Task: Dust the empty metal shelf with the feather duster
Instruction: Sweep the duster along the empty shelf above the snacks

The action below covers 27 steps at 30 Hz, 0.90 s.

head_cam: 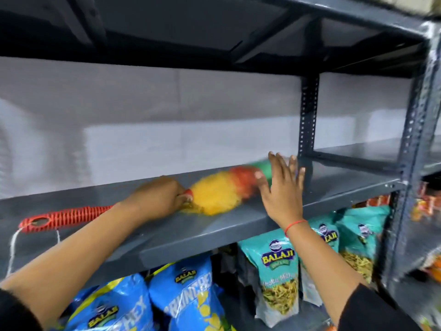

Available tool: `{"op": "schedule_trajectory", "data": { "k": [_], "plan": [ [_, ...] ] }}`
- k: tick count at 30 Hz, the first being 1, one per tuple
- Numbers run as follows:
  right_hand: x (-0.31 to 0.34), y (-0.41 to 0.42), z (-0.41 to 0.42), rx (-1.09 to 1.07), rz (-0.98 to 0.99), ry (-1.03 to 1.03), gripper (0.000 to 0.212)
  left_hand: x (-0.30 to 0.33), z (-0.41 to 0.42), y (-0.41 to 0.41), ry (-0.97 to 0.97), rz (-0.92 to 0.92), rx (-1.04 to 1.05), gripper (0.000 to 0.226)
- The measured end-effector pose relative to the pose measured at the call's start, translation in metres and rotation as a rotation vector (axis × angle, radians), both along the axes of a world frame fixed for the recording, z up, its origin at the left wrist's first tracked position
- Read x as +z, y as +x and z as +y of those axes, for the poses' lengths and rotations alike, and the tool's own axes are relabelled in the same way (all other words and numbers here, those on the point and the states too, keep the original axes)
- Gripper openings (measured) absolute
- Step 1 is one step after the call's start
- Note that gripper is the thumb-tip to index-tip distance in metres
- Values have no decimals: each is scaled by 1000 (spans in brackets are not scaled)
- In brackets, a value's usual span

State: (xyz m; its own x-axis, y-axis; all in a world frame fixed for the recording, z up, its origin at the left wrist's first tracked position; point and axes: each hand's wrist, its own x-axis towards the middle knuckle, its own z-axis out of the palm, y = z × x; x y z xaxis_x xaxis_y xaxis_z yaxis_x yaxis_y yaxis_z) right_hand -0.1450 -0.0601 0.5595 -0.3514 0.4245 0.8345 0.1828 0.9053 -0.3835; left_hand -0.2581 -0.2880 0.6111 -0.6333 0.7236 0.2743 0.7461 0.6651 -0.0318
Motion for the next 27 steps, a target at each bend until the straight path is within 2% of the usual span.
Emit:
{"op": "schedule_trajectory", "data": {
  "k": [2, 5, 7, 10, 15, 18, 22, 24, 27],
  "plan": [
    [0, 1, -1, -6, 29, 5, 55, 2, 9, -3, -7, -21, -26, 38],
    [0, 4, -1, -32, 45, 17, 56, 14, 35, -10, 30, 40, 82, 38],
    [0, 4, -1, -23, 50, 25, 57, 13, 60, -8, 14, 17, 21, 38],
    [0, 4, -2, -11, 81, 17, 58, 15, 92, -5, 18, -114, -114, 41],
    [0, 4, -2, 15, 108, -7, 59, 24, 153, -7, 76, -38, -49, 36],
    [-2, 3, -1, 44, 138, -30, 60, 18, 182, -8, 54, -50, -57, 27],
    [-7, 3, 7, 66, 197, -13, 63, 19, 204, -10, 89, -45, -12, 28],
    [-9, 7, 20, 34, 170, -9, 65, 18, 218, -2, 45, -44, -59, 26],
    [-12, 21, 60, -106, 105, -52, 66, 14, 223, 2, 44, -49, -108, 35]
  ]
}}
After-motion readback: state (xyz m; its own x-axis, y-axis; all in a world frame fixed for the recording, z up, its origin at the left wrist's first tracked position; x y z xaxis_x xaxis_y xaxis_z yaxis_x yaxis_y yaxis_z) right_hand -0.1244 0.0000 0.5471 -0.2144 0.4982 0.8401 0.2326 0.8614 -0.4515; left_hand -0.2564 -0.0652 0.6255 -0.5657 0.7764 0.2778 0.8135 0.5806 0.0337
